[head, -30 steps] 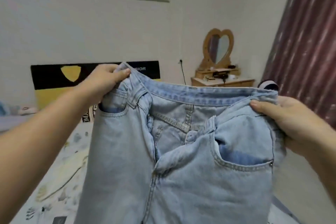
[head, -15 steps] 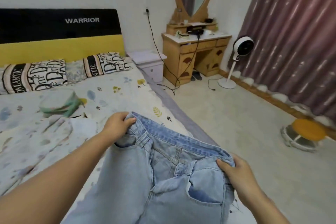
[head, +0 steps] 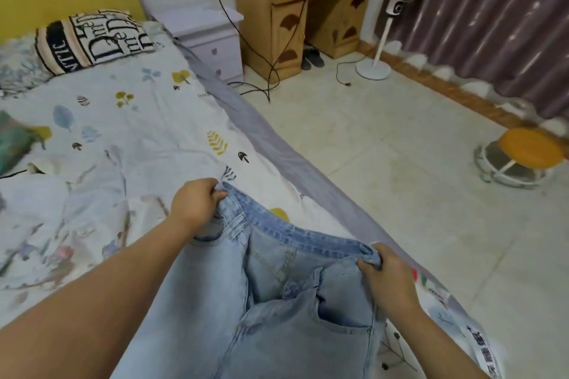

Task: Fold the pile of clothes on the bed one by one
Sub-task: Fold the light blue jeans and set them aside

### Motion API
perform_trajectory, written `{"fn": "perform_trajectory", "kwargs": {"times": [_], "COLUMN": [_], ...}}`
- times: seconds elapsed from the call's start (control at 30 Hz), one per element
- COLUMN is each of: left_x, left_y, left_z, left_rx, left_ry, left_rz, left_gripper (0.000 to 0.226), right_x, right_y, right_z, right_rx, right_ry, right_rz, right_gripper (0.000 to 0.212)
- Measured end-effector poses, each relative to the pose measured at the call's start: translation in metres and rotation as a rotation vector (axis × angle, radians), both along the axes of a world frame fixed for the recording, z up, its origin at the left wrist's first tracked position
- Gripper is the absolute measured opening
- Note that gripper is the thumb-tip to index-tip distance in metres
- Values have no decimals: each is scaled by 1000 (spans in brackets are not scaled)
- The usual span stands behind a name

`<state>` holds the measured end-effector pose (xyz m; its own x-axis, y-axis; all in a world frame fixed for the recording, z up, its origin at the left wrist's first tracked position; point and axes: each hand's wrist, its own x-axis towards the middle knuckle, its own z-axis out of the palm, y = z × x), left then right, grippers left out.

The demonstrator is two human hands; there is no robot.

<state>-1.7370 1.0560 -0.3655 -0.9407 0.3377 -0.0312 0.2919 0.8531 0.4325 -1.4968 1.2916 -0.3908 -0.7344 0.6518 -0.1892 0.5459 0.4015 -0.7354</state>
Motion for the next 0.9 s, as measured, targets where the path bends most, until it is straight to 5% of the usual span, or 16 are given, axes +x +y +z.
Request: {"fn": "perform_trajectory", "kwargs": {"times": [0.13,0.17,0.27,0.33,0.4,0.5,0.57,0.67,0.73,0.8,0.9], "left_x": [-7,-5,5,18,31,42,41,41,41,39,31], "left_y": [10,11,21,36,49,59,60,61,60,61,64], "left_z": [-57,-69,-94,-97,-104,-114,-121,-119,-117,-112,-104], "left_rx": [-46,-69,-55,-2,-77,-527,-892,-1124,-1189,-1173,-881], "left_ry": [-61,-46,109,187,270,152,58,38,-2,-59,-14], "left_rz": [76,102,-14,-386,-745,-1008,-983,-866,-834,-819,-828], "left_gripper": [21,9,40,33,16,22,35,36,34,31,22], "right_x": [-10,-12,-21,-31,-43,-58,-58,-54,-54,-55,-56], "right_y": [2,0,-12,-26,-43,-58,-56,-54,-53,-52,-49], "right_z": [-44,-52,-63,-67,-72,-79,-94,-98,-91,-86,-78], "right_rx": [76,117,467,631,752,535,420,402,391,381,363], "right_ry": [-169,-268,-566,-328,-98,-376,-623,-869,-976,-1012,-895], "right_rz": [37,72,144,207,421,696,662,689,762,829,795], "right_gripper": [8,17,66,68,42,21,35,46,44,19,14]}}
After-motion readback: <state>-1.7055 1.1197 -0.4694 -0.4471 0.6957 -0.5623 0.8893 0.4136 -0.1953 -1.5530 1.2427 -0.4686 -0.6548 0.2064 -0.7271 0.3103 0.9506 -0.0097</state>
